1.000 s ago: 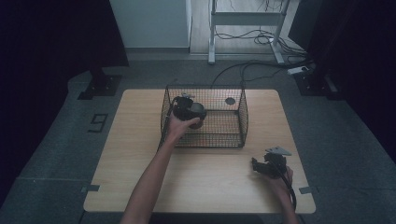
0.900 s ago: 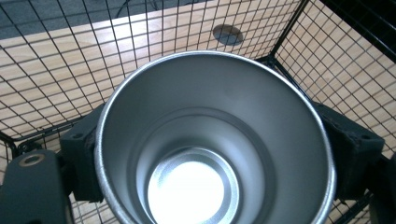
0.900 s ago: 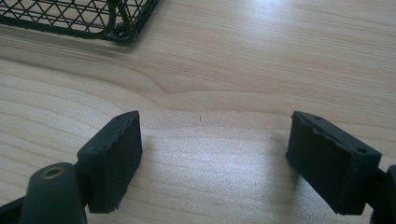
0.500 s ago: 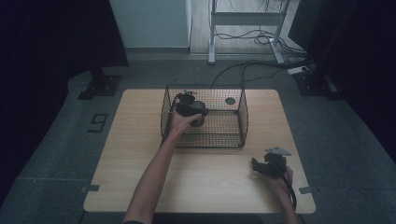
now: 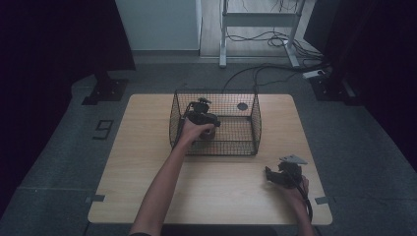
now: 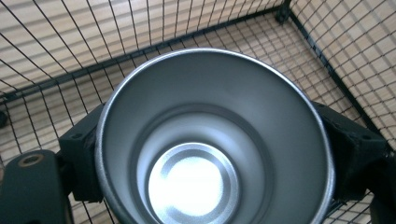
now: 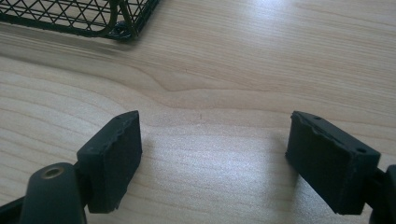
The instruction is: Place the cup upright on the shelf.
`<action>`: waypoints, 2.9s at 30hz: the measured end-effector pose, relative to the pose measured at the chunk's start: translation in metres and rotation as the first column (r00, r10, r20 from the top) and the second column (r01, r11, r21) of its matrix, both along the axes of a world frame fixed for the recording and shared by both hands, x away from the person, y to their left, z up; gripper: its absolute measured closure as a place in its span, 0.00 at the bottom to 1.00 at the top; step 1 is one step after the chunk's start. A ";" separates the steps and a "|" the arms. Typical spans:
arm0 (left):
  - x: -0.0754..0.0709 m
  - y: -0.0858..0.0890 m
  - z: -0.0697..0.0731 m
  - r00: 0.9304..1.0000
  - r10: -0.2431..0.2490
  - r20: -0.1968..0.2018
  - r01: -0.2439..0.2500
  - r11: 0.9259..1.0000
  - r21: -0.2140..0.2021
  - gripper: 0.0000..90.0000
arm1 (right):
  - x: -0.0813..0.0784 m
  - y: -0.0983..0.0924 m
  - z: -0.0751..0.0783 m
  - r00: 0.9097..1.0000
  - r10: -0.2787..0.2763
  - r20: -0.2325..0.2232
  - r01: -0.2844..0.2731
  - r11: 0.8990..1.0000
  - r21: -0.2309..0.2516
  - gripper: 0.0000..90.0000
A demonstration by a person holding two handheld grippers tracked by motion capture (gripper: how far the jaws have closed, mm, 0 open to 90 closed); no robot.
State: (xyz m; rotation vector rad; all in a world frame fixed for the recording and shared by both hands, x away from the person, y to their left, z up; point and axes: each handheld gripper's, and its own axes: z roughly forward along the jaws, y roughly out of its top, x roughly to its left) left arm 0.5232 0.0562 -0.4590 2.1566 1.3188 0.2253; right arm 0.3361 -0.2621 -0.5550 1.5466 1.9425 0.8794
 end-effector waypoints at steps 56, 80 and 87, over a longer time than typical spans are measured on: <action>-0.040 0.023 0.033 0.992 0.015 0.123 -0.001 0.993 -0.116 0.11 | -0.002 -0.002 0.000 1.000 0.001 -0.002 -0.001 1.000 0.000 0.19; -0.088 0.061 0.048 0.974 -0.019 0.225 0.063 0.980 -0.190 0.15 | -0.002 -0.002 0.000 1.000 -0.002 -0.004 0.002 1.000 0.002 0.19; -0.112 0.079 0.045 0.967 -0.037 0.253 0.088 0.977 -0.193 0.15 | -0.001 -0.002 0.000 1.000 -0.003 -0.003 0.003 1.000 0.001 0.19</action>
